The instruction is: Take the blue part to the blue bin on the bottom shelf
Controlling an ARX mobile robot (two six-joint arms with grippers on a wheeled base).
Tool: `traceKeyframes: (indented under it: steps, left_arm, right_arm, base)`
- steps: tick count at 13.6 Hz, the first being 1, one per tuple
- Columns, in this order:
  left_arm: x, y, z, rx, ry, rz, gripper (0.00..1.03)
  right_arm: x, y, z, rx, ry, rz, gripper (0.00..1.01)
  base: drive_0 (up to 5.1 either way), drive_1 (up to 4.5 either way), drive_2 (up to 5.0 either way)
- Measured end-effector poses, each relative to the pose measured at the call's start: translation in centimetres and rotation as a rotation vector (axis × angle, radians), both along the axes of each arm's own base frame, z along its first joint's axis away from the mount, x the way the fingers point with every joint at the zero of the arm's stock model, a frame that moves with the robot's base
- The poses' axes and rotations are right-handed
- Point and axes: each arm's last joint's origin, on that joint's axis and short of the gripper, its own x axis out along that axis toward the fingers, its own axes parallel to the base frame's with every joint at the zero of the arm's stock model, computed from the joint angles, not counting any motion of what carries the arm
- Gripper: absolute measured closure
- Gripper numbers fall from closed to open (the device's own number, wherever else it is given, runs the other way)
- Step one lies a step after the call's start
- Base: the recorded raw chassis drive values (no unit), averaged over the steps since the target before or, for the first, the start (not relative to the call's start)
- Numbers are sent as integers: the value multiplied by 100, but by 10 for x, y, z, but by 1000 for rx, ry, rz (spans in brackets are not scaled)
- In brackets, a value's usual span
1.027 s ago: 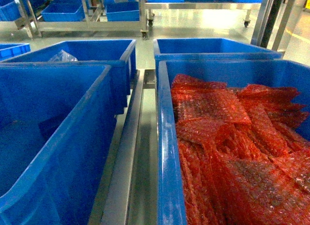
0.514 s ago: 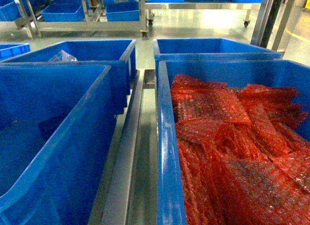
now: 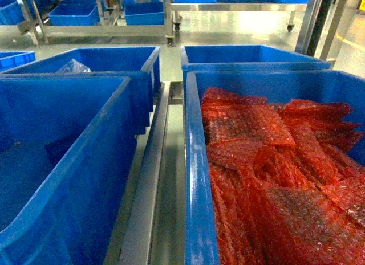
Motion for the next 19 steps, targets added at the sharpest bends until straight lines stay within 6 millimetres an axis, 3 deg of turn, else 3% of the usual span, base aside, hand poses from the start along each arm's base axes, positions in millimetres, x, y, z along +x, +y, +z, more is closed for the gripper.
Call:
traceKeyframes:
  steps: [8, 10, 11, 13, 19]
  left_arm:
    - [-13, 0, -4, 4, 16, 0, 101]
    - [-13, 0, -4, 4, 15, 0, 79]
    - [-13, 0, -4, 4, 15, 0, 63]
    - [-13, 0, -4, 5, 15, 0, 5]
    - [-13, 0, -4, 5, 15, 0, 5]
  right_arm:
    - [0, 0, 0, 0, 0, 0, 3]
    - [0, 0, 0, 0, 0, 0, 3]
    - [0, 0, 0, 0, 0, 0, 3]
    - [0, 0, 0, 0, 0, 0, 3]
    - [0, 0, 0, 0, 0, 0, 3]
  base:
    - [0, 0, 0]
    - [0, 0, 0]
    - [0, 0, 0]
    - [0, 0, 0]
    - [0, 0, 0]
